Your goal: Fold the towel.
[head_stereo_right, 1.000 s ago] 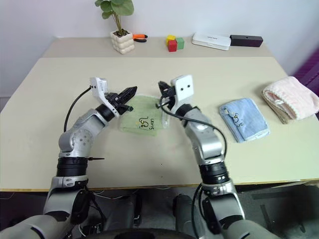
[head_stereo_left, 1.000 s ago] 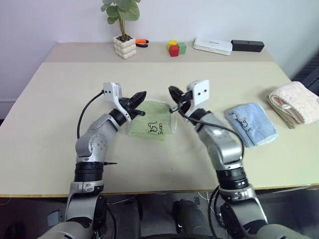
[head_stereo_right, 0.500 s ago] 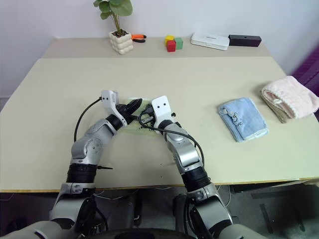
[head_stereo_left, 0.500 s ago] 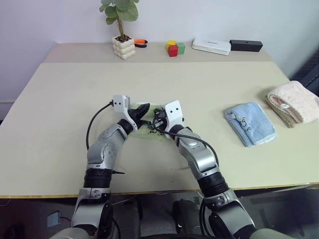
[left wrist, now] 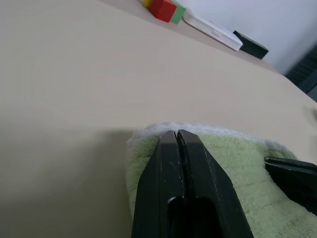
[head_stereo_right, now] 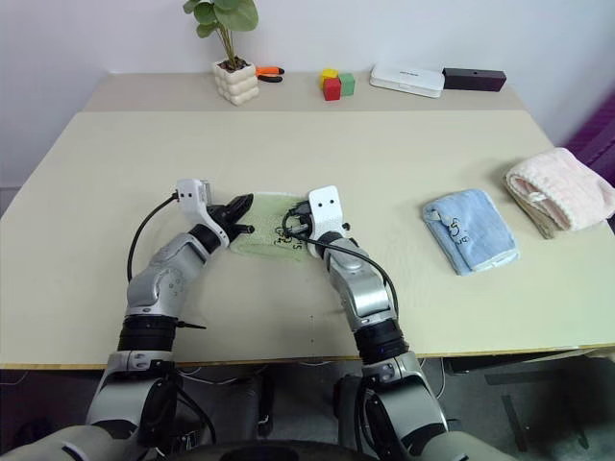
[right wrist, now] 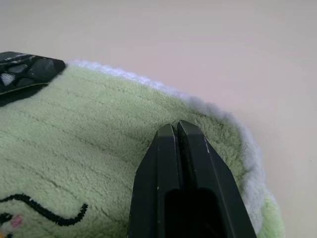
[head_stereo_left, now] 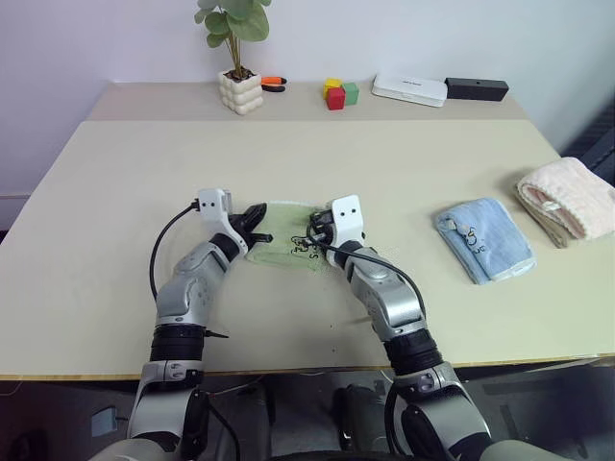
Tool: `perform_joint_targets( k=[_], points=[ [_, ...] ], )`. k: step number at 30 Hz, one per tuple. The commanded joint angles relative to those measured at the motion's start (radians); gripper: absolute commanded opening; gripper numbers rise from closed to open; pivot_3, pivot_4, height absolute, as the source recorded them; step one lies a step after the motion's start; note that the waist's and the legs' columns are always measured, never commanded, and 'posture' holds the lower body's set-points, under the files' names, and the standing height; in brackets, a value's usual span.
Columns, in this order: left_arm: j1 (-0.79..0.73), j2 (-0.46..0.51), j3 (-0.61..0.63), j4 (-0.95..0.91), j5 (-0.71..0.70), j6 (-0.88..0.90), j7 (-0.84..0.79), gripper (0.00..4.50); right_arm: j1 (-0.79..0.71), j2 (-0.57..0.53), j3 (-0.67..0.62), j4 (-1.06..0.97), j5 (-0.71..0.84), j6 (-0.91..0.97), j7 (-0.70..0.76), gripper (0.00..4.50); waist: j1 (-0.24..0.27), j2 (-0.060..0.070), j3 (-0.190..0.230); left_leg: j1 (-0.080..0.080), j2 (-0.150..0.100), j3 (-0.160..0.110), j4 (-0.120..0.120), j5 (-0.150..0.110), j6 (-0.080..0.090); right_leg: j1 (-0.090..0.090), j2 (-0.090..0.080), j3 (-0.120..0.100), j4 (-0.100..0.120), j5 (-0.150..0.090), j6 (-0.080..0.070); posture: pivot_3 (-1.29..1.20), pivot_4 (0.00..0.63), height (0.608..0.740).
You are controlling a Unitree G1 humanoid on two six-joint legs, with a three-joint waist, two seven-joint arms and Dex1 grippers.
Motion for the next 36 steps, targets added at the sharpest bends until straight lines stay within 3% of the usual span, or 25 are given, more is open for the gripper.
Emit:
perform_joint_targets(
  k=[1, 8, 10, 17, 18, 26, 36],
  points=[
    [0.0, -0.001, 0.0, -0.012, -0.001, -0.013, -0.013, 0.0, 0.002, 0.002, -0.006, -0.047, 0.012, -0.008, 0.014, 0.07, 0.0, 0.0, 0.0, 0.0, 0.0, 0.0, 0.0, 0.0, 0.0, 0.0, 0.0, 0.0, 0.0, 0.0, 0.0, 0.0, 0.15, 0.74],
    [-0.019, 0.001, 0.048, -0.044, -0.098, 0.077, -0.042, 0.0, -0.007, 0.008, -0.039, -0.088, 0.078, -0.004, 0.069, 0.07, -0.002, 0.0, 0.0, 0.0, 0.0, 0.0, 0.0, 0.0, 0.0, 0.0, 0.0, 0.0, 0.0, 0.0, 0.0, 0.0, 0.15, 0.74],
    [-0.016, 0.025, 0.046, -0.058, -0.102, 0.09, -0.066, 0.78, -0.011, 0.005, -0.048, -0.096, 0.094, -0.004, 0.083, 0.85, -0.003, 0.0, 0.0, 0.0, 0.0, 0.0, 0.0, 0.0, 0.0, 0.0, 0.0, 0.0, 0.0, 0.0, 0.0, 0.0, 0.15, 0.74],
    [-0.073, 0.159, 0.116, -0.071, -0.187, 0.213, -0.123, 4.27, -0.027, -0.036, -0.042, -0.137, 0.114, -0.053, 0.165, 4.32, -0.007, 0.0, 0.0, 0.0, 0.0, 0.0, 0.0, 0.0, 0.0, -0.001, 0.0, 0.0, 0.0, 0.0, 0.0, 0.0, 0.15, 0.74],
    [-0.084, 0.188, 0.123, -0.056, -0.196, 0.24, -0.134, 4.45, -0.025, -0.051, -0.03, -0.133, 0.102, -0.073, 0.185, 4.47, -0.007, 0.0, 0.0, 0.0, 0.0, -0.001, -0.001, 0.0, 0.0, -0.001, 0.001, 0.0, 0.0, 0.0, 0.0, 0.0, 0.15, 0.74],
    [-0.114, 0.359, 0.136, 0.036, -0.315, 0.56, -0.294, 4.45, -0.032, -0.097, -0.013, -0.114, 0.078, -0.118, 0.222, 4.47, -0.008, 0.0, 0.0, 0.0, 0.0, -0.001, -0.001, 0.0, 0.0, -0.001, 0.0, -0.001, 0.0, 0.0, 0.0, 0.0, 0.15, 0.74],
    [-0.145, 0.345, 0.189, 0.225, -0.4, 0.792, -0.335, 4.45, -0.024, -0.082, 0.03, -0.112, 0.048, -0.128, 0.225, 4.47, -0.008, 0.0, 0.0, 0.0, 0.0, -0.001, -0.001, 0.0, 0.0, -0.002, 0.0, -0.001, 0.0, 0.0, 0.0, 0.0, 0.15, 0.74]
  ],
)
